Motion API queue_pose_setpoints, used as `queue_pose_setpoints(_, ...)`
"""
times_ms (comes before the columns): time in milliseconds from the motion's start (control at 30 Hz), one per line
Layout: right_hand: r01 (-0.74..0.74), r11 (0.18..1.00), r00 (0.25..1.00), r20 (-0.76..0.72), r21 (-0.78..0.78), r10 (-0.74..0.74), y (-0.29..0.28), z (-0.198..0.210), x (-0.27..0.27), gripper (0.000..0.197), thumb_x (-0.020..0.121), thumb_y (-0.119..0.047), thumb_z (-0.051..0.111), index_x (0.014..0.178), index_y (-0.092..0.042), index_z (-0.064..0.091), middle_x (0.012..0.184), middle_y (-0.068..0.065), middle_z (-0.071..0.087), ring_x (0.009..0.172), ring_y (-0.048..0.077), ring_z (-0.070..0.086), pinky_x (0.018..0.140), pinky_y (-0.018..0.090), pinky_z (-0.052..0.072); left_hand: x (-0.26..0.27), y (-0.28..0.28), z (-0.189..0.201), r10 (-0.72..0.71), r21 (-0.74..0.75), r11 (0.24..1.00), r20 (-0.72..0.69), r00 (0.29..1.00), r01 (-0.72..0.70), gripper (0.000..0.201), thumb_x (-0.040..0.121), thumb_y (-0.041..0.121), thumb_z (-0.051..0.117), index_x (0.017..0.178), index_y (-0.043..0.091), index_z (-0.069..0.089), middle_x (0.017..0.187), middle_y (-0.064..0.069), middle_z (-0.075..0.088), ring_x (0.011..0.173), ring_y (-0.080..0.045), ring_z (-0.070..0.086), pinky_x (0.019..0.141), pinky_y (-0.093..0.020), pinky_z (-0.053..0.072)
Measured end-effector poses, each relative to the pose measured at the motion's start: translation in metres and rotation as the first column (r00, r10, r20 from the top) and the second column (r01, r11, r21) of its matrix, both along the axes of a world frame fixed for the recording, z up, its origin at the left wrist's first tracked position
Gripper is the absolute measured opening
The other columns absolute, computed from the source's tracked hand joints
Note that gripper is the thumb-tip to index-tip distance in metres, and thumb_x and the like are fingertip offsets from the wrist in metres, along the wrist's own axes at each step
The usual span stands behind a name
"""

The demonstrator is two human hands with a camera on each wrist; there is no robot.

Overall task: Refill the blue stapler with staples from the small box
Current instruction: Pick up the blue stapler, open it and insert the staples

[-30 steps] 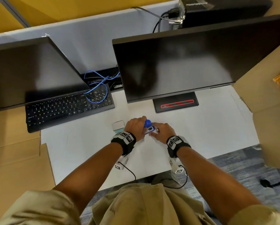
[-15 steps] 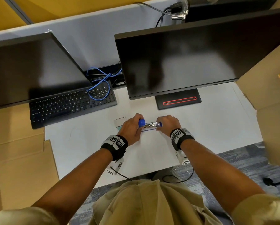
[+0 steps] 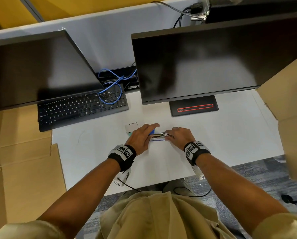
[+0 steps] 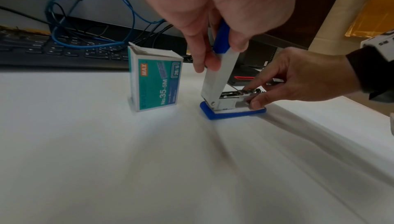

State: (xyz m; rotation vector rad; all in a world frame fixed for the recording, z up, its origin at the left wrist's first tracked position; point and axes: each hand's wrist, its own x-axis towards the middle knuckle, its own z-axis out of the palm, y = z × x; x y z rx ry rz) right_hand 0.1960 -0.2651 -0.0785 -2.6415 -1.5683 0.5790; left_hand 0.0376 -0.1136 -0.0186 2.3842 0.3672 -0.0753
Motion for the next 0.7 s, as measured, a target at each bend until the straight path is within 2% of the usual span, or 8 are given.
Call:
queue_pose_setpoints(100,-0.013,1.000,0.999,0.037,-0.010,0.014,-0.001,-0.001,0.000,0.032,0.096,-0.044,0.045,0.113,-0.026,0.065,0.094,0.004,0.069,0.080,0.026,0.064,0.065,0.033,0.051,-0.002,0.000,0.002,-0.032,0.029,0.999,0.024,0.999,0.031,0.030,0.091,0.007,0.048,0.118,0.021,0.047,0.105,-0.007,0.059,0.079,-0.027,0.059,0.072,-0.038,0.054)
queue_pose_setpoints(200,-0.033,0.999,0.997,0.071,-0.022,0.034,0.003,0.000,-0.002,0.029,0.096,-0.041,0.047,0.107,-0.021,0.066,0.092,0.004,0.069,0.078,0.027,0.064,0.064,0.031,0.048,-0.006,0.003,0.002,0.010,0.002,1.000,0.004,1.000,-0.010,0.023,0.089,0.008,0.051,0.106,0.022,0.044,0.098,-0.005,0.058,0.073,-0.026,0.056,0.068,-0.042,0.054)
queue_pose_setpoints(333,-0.055,0.996,0.994,0.094,-0.065,0.061,0.009,0.003,0.000,0.028,0.095,-0.040,0.049,0.102,-0.019,0.066,0.093,0.004,0.068,0.080,0.027,0.064,0.067,0.033,0.050,-0.011,0.010,0.003,0.045,-0.053,0.997,-0.064,0.997,-0.048,0.024,0.088,0.007,0.056,0.101,0.022,0.043,0.099,-0.004,0.061,0.079,-0.026,0.060,0.072,-0.044,0.057)
queue_pose_setpoints(433,-0.058,0.995,0.993,0.103,-0.077,0.066,0.011,0.005,0.000,0.026,0.094,-0.039,0.051,0.100,-0.019,0.066,0.092,0.003,0.068,0.079,0.026,0.064,0.066,0.032,0.049,-0.022,0.016,0.002,0.113,-0.056,0.991,-0.096,0.989,-0.119,0.023,0.084,0.007,0.064,0.098,0.017,0.047,0.108,-0.003,0.066,0.089,-0.024,0.063,0.081,-0.040,0.057)
queue_pose_setpoints(533,-0.044,0.995,0.993,0.103,-0.087,0.053,0.013,0.006,0.000,0.022,0.093,-0.036,0.052,0.097,-0.019,0.067,0.090,0.003,0.068,0.078,0.025,0.064,0.066,0.032,0.049,-0.038,0.021,-0.001,0.191,0.046,0.981,-0.140,0.972,-0.186,0.019,0.080,0.013,0.070,0.092,0.014,0.055,0.106,-0.003,0.068,0.091,-0.024,0.065,0.082,-0.037,0.056)
queue_pose_setpoints(633,-0.053,0.993,0.992,0.105,-0.101,0.064,0.015,0.008,-0.001,0.019,0.093,-0.032,0.053,0.095,-0.020,0.067,0.088,0.003,0.068,0.077,0.025,0.064,0.063,0.031,0.046,-0.049,0.020,-0.005,0.239,0.119,0.968,-0.192,0.952,-0.219,0.022,0.077,0.016,0.072,0.075,0.019,0.051,0.102,-0.004,0.068,0.091,-0.024,0.066,0.080,-0.036,0.055)
queue_pose_setpoints(700,-0.051,0.993,0.993,0.105,-0.106,0.063,0.015,0.009,-0.001,0.017,0.092,-0.030,0.054,0.093,-0.020,0.068,0.087,0.003,0.068,0.077,0.025,0.064,0.062,0.030,0.044,-0.052,0.017,-0.010,0.248,0.191,0.960,-0.243,0.938,-0.204,0.017,0.080,0.019,0.070,0.073,0.018,0.054,0.098,-0.007,0.067,0.086,-0.026,0.065,0.076,-0.036,0.055)
